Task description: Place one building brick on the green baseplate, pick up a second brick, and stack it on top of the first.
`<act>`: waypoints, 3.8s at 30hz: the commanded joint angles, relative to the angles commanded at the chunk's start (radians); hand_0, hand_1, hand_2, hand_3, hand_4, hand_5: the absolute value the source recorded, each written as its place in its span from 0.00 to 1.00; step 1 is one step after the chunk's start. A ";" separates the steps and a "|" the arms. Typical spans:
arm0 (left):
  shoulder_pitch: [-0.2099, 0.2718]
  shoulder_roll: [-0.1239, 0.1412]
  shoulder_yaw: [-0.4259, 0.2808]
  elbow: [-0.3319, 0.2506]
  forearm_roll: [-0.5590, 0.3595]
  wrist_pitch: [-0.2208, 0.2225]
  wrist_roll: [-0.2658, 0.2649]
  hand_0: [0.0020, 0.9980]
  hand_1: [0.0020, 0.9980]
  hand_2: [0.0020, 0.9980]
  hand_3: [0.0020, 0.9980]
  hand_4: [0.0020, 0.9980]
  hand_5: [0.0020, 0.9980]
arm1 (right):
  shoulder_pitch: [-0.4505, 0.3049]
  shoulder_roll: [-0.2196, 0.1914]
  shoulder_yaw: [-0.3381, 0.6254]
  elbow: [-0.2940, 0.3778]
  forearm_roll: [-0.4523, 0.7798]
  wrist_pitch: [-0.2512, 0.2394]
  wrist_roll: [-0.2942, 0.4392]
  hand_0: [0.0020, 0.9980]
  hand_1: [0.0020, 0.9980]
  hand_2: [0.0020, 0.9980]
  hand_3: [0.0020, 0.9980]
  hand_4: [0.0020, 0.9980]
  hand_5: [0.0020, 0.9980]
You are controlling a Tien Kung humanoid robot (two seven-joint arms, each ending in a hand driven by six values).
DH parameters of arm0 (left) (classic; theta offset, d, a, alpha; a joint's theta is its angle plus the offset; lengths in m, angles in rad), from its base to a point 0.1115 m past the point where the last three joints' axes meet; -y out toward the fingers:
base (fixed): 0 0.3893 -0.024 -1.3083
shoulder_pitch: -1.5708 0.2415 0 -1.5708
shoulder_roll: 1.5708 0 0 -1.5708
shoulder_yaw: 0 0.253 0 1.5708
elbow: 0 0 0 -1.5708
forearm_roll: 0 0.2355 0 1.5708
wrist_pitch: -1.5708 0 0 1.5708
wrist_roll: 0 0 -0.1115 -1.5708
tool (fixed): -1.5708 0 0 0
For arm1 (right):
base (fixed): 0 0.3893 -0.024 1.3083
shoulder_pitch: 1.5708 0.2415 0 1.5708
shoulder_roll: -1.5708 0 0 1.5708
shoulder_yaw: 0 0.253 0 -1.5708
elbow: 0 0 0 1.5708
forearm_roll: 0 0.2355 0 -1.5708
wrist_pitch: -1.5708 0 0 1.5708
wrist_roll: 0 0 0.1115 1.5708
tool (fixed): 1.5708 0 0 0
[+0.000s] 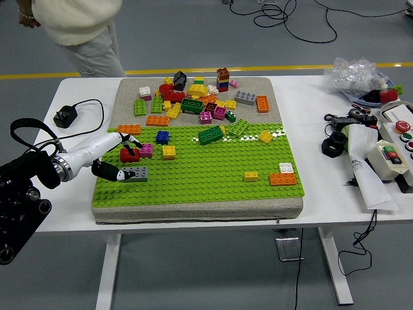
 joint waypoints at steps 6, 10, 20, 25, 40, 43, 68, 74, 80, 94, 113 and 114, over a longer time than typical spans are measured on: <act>-0.033 -0.014 0.061 0.068 -0.004 0.042 -0.022 0.83 0.77 0.63 0.75 0.78 0.12 | 0.002 0.000 -0.005 0.000 0.004 0.000 0.000 0.76 0.69 0.74 0.70 0.95 0.68; -0.049 -0.023 0.093 0.115 -0.007 0.064 -0.036 0.83 0.78 0.64 0.75 0.79 0.12 | 0.002 0.000 -0.006 0.000 0.006 -0.001 0.000 0.76 0.70 0.74 0.70 0.95 0.68; -0.079 -0.036 0.134 0.194 0.009 0.104 -0.058 0.83 0.78 0.65 0.76 0.80 0.12 | 0.002 0.001 -0.008 0.000 0.007 0.000 -0.001 0.76 0.69 0.74 0.70 0.95 0.68; -0.090 -0.036 0.151 0.222 0.038 0.120 -0.064 0.83 0.78 0.64 0.74 0.78 0.11 | 0.002 0.003 -0.011 0.000 0.009 -0.001 -0.001 0.76 0.70 0.74 0.70 0.95 0.68; -0.084 -0.037 0.166 0.248 0.085 0.153 -0.068 0.82 0.74 0.54 0.62 0.66 0.00 | 0.002 0.004 -0.008 0.000 0.008 -0.001 -0.001 0.76 0.69 0.74 0.70 0.95 0.68; -0.082 -0.038 0.164 0.248 0.091 0.164 -0.071 0.82 0.74 0.54 0.62 0.66 0.00 | 0.002 0.004 -0.007 0.000 0.008 -0.002 -0.001 0.76 0.69 0.74 0.70 0.95 0.68; -0.026 -0.017 0.072 0.098 0.072 0.156 -0.055 0.63 0.56 0.49 0.49 0.45 0.00 | -0.001 -0.002 0.004 0.000 0.000 0.000 0.001 0.76 0.69 0.74 0.70 0.95 0.68; 0.011 -0.045 0.043 0.044 0.063 0.141 -0.038 0.63 0.57 0.49 0.50 0.46 0.00 | -0.001 -0.007 0.008 0.000 -0.006 0.001 0.003 0.76 0.69 0.74 0.70 0.95 0.68; 0.049 -0.103 0.008 0.025 0.067 0.140 -0.023 0.64 0.57 0.49 0.50 0.47 0.00 | -0.002 -0.010 0.014 0.000 -0.016 0.003 0.002 0.76 0.69 0.74 0.70 0.95 0.69; 0.096 -0.190 -0.008 0.043 0.096 0.156 -0.006 0.64 0.57 0.50 0.50 0.46 0.00 | -0.004 -0.011 0.015 0.000 -0.020 0.005 0.002 0.76 0.69 0.74 0.70 0.95 0.68; 0.097 -0.226 -0.005 0.095 0.122 0.172 -0.018 0.80 0.65 0.53 0.56 0.57 0.00 | -0.003 -0.007 0.010 0.000 -0.009 0.004 0.001 0.76 0.69 0.74 0.70 0.95 0.68; 0.097 -0.226 -0.005 0.096 0.123 0.171 -0.020 0.80 0.65 0.53 0.56 0.57 0.00 | -0.003 -0.006 0.010 0.000 -0.009 0.004 0.001 0.76 0.69 0.74 0.70 0.95 0.68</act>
